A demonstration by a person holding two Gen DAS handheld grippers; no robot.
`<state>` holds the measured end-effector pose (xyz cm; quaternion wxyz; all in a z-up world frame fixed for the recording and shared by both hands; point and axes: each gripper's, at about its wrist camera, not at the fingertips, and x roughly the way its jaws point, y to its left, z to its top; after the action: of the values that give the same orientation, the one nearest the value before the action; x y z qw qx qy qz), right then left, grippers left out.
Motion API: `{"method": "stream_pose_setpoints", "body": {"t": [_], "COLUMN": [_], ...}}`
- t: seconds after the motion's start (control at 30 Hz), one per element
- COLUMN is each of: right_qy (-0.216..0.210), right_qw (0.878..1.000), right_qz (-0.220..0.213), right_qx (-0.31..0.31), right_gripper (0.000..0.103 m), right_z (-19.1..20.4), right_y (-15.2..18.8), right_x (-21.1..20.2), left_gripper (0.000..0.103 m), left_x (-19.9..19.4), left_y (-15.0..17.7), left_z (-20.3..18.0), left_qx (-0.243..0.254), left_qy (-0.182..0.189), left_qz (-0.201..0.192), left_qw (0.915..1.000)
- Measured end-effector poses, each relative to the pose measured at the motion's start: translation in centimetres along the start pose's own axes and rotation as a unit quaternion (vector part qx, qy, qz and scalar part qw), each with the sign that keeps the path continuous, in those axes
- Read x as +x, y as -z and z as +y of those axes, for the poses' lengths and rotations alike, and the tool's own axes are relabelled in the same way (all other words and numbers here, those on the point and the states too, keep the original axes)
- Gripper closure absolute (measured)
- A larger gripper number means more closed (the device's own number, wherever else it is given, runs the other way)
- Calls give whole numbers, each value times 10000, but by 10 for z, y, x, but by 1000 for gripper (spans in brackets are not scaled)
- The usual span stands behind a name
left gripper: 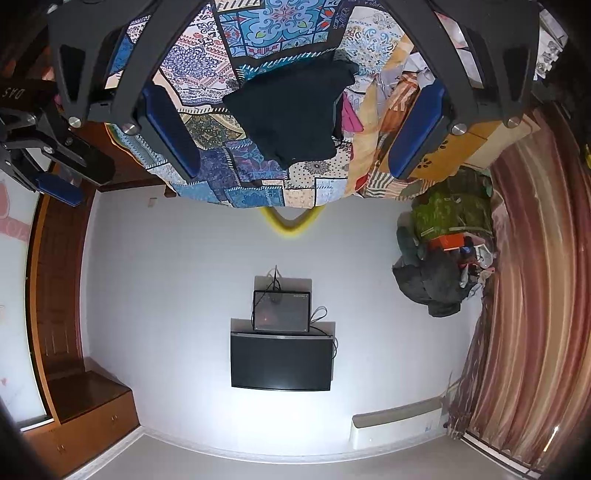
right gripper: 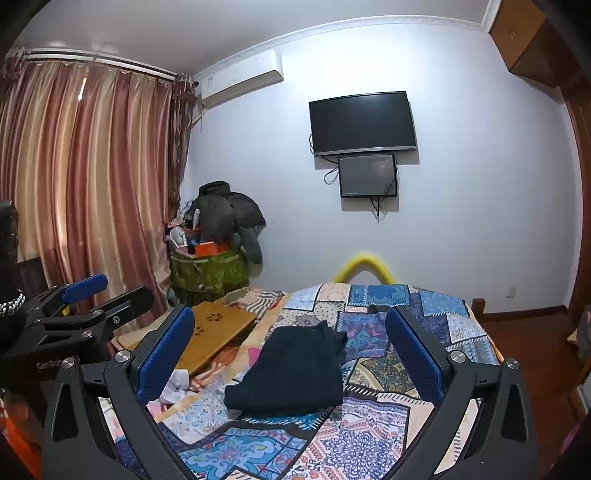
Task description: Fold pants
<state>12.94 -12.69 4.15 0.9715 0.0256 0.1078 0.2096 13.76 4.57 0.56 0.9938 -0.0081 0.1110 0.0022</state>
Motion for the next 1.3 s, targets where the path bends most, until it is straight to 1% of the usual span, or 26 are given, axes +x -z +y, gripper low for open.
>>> {"method": "stream_pose_setpoints", "body": {"t": [0.4,0.77,1.3], "right_qy": [31,55,95], "right_qw": [10000,10000,9999], "right_qz": [29,29,39], "right_qx": [40,70,106], "right_gripper": [0,0,0], "right_z": [-2,-4,-6], "right_y": [0,-1,-1], "right_x": [-1,-3,-1], "left_gripper": [0,0,0], "left_x": [3,4,3], "left_y": [1,1,2], "left_z": [2,-3,-7], "left_qx": [-64,-7,43], "left_qy": [24,53,227], "left_qz": [22,26,10], "left_qw": [10000,10000,9997]}}
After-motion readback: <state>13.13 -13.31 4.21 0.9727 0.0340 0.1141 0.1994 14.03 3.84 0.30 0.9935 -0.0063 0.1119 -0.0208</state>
